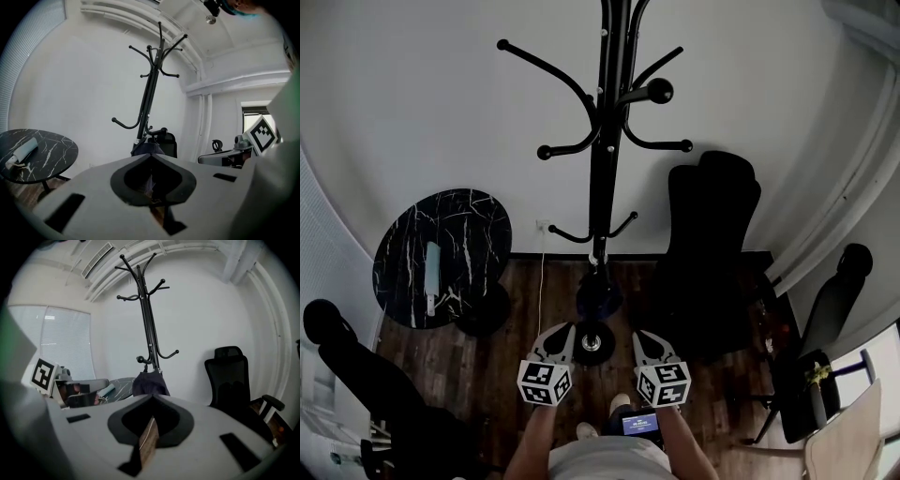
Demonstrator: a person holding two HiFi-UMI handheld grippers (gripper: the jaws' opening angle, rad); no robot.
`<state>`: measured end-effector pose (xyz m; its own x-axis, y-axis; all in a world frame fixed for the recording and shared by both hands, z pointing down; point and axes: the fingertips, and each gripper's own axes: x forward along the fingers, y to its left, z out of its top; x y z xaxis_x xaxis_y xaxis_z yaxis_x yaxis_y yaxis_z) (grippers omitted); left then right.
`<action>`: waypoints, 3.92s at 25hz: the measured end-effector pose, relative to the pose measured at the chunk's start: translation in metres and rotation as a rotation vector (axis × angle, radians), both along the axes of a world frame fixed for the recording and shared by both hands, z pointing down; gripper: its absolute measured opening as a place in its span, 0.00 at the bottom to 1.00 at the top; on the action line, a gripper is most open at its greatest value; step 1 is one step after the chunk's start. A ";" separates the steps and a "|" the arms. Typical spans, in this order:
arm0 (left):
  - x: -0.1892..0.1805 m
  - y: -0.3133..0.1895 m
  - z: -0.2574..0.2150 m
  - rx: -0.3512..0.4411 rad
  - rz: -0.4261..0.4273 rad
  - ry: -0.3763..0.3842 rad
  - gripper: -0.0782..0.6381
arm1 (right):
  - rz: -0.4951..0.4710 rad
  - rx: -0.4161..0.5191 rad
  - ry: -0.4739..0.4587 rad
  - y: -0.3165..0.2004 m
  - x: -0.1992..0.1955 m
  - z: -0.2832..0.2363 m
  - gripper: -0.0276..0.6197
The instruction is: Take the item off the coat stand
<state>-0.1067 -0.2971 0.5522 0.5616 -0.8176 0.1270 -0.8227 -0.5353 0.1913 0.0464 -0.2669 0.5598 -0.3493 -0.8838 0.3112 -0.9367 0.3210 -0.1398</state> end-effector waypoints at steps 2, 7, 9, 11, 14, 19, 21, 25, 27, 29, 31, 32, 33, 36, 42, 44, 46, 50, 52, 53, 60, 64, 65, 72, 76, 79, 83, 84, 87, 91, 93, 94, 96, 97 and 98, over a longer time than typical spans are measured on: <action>0.002 -0.001 0.002 -0.005 0.001 0.002 0.14 | 0.008 -0.003 -0.003 -0.001 0.003 0.001 0.06; 0.002 -0.005 0.005 -0.005 0.007 -0.006 0.14 | 0.003 -0.008 0.000 -0.006 0.001 0.008 0.06; 0.002 -0.006 0.006 -0.008 0.008 -0.013 0.14 | 0.003 -0.013 0.001 -0.009 0.000 0.012 0.06; -0.001 -0.009 0.010 -0.015 0.003 -0.017 0.14 | 0.006 -0.017 0.007 -0.014 0.000 0.015 0.06; -0.001 -0.017 0.015 -0.025 0.000 -0.027 0.14 | 0.015 -0.021 0.033 -0.022 0.002 0.019 0.06; 0.002 -0.028 0.020 -0.030 0.000 -0.031 0.14 | 0.022 -0.030 0.051 -0.035 0.007 0.025 0.06; 0.004 -0.033 0.022 -0.033 0.001 -0.030 0.14 | 0.025 -0.035 0.054 -0.041 0.009 0.026 0.06; 0.006 -0.042 0.030 -0.047 -0.003 -0.034 0.14 | 0.018 -0.060 0.057 -0.049 0.012 0.034 0.08; 0.006 -0.049 0.032 -0.045 -0.005 -0.044 0.14 | 0.009 -0.074 0.062 -0.054 0.011 0.039 0.10; 0.009 -0.055 0.034 -0.045 0.008 -0.051 0.14 | 0.005 -0.080 0.070 -0.058 0.011 0.043 0.11; 0.013 -0.060 0.039 -0.060 0.035 -0.047 0.14 | 0.002 -0.085 0.074 -0.063 0.011 0.045 0.12; 0.015 -0.061 0.041 -0.069 0.047 -0.044 0.14 | 0.000 -0.088 0.074 -0.065 0.011 0.046 0.12; 0.016 -0.063 0.043 -0.077 0.056 -0.044 0.14 | -0.003 -0.091 0.074 -0.068 0.010 0.047 0.13; 0.021 -0.066 0.051 -0.087 0.078 -0.065 0.14 | -0.014 -0.095 0.079 -0.076 0.010 0.051 0.15; 0.022 -0.074 0.064 -0.091 0.058 -0.106 0.21 | -0.059 -0.103 0.088 -0.093 0.006 0.056 0.19; 0.021 -0.078 0.070 -0.102 0.049 -0.119 0.25 | -0.083 -0.122 0.090 -0.096 0.002 0.063 0.22; 0.022 -0.081 0.075 -0.118 0.049 -0.126 0.27 | -0.100 -0.141 0.095 -0.099 -0.002 0.071 0.24; 0.021 -0.086 0.080 -0.133 0.035 -0.133 0.29 | -0.110 -0.145 0.098 -0.105 -0.006 0.076 0.28; 0.022 -0.091 0.080 -0.136 0.033 -0.130 0.29 | -0.105 -0.131 0.107 -0.111 -0.006 0.075 0.29; 0.022 -0.094 0.080 -0.136 0.034 -0.127 0.29 | -0.105 -0.122 0.113 -0.115 -0.007 0.073 0.29; 0.028 -0.106 0.082 -0.144 0.042 -0.119 0.29 | -0.146 -0.099 0.146 -0.133 -0.020 0.073 0.32; 0.030 -0.111 0.081 -0.142 0.045 -0.121 0.27 | -0.144 -0.106 0.130 -0.139 -0.023 0.075 0.31; 0.031 -0.111 0.081 -0.144 0.049 -0.121 0.25 | -0.139 -0.108 0.130 -0.139 -0.022 0.076 0.31; 0.035 -0.108 0.080 -0.168 0.096 -0.117 0.16 | -0.162 -0.116 0.093 -0.135 -0.026 0.072 0.09; 0.035 -0.103 0.081 -0.177 0.104 -0.114 0.15 | -0.158 -0.121 0.091 -0.131 -0.026 0.072 0.09; 0.035 -0.100 0.079 -0.178 0.109 -0.111 0.15 | -0.159 -0.121 0.105 -0.128 -0.026 0.071 0.09; 0.034 -0.093 0.077 -0.183 0.122 -0.115 0.15 | -0.159 -0.128 0.108 -0.122 -0.026 0.070 0.09; 0.034 -0.091 0.076 -0.184 0.122 -0.114 0.15 | -0.156 -0.130 0.103 -0.120 -0.026 0.069 0.09; 0.035 -0.087 0.072 -0.181 0.118 -0.104 0.15 | -0.155 -0.125 0.101 -0.115 -0.026 0.066 0.09; 0.035 -0.076 0.070 -0.178 0.120 -0.101 0.15 | -0.166 -0.117 0.098 -0.102 -0.026 0.063 0.09; 0.036 -0.071 0.068 -0.178 0.125 -0.100 0.15 | -0.163 -0.116 0.098 -0.097 -0.025 0.062 0.09; 0.037 -0.069 0.067 -0.177 0.125 -0.098 0.15 | -0.162 -0.115 0.102 -0.096 -0.024 0.061 0.09; 0.039 -0.065 0.064 -0.171 0.124 -0.091 0.15 | -0.161 -0.112 0.112 -0.093 -0.022 0.059 0.09; 0.040 -0.063 0.062 -0.167 0.124 -0.088 0.15 | -0.162 -0.111 0.117 -0.091 -0.022 0.057 0.09; 0.040 -0.061 0.060 -0.164 0.123 -0.086 0.15 | -0.164 -0.111 0.122 -0.089 -0.022 0.056 0.09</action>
